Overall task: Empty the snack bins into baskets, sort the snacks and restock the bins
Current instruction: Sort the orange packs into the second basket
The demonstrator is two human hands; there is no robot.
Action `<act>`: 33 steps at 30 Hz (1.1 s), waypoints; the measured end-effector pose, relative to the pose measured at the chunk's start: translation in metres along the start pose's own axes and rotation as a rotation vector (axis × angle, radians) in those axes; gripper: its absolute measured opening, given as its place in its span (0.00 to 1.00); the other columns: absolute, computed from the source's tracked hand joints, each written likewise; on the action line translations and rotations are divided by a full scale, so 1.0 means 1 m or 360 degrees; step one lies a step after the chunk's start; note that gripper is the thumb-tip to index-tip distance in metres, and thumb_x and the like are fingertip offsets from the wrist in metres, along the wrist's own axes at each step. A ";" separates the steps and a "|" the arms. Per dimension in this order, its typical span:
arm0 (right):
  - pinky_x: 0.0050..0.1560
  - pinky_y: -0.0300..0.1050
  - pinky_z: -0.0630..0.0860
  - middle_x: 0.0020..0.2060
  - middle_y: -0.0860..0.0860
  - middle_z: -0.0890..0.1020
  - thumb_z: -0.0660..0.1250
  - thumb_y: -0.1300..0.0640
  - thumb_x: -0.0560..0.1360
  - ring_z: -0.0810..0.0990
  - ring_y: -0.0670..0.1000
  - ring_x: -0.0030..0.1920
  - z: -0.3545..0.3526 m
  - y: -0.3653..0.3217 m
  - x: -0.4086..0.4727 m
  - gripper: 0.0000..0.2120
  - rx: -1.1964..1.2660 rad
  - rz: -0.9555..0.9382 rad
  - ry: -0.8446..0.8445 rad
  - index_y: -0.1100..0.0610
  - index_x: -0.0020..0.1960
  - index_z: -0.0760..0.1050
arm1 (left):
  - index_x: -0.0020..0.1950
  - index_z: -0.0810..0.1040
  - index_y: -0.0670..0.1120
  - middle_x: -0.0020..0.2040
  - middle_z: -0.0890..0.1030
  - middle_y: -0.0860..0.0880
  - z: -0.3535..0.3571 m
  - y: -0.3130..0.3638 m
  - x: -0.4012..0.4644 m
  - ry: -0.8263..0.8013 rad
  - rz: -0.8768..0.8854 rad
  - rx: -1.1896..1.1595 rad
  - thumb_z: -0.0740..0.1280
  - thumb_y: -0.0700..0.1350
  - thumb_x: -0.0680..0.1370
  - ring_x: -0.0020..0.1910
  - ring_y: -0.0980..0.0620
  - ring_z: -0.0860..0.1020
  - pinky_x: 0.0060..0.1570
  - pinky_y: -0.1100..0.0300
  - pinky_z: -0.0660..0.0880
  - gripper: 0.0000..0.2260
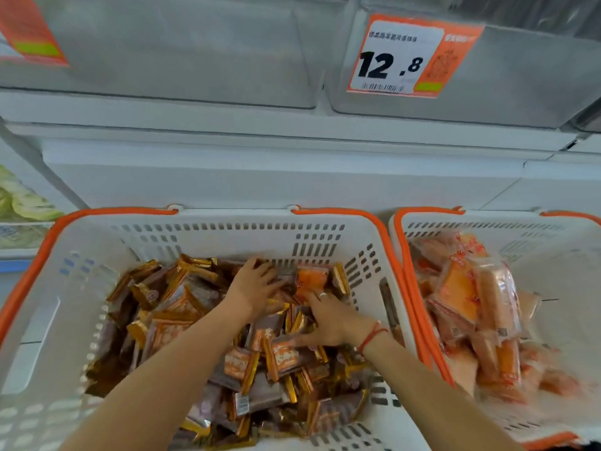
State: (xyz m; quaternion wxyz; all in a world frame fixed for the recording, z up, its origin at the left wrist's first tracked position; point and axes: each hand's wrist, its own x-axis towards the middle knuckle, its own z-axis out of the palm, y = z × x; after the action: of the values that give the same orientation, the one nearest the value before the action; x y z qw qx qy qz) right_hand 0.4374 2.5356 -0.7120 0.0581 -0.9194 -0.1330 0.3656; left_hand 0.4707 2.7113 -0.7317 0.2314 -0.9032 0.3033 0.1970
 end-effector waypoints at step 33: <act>0.55 0.43 0.69 0.61 0.50 0.71 0.71 0.50 0.75 0.72 0.49 0.59 -0.016 -0.032 -0.103 0.16 0.0262 -0.0776 0.0411 0.50 0.62 0.76 | 0.70 0.70 0.54 0.79 0.50 0.54 0.051 -0.032 -0.128 0.0165 -0.0963 -0.1304 0.64 0.66 0.75 0.77 0.42 0.43 0.70 0.35 0.55 0.28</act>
State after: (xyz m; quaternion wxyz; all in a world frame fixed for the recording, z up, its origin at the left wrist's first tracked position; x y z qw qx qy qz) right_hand 0.3702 2.5371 -0.6265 0.2351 -0.8914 -0.3116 0.2302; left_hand 0.3854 2.8203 -0.7003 -0.1103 -0.9757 -0.0627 0.1787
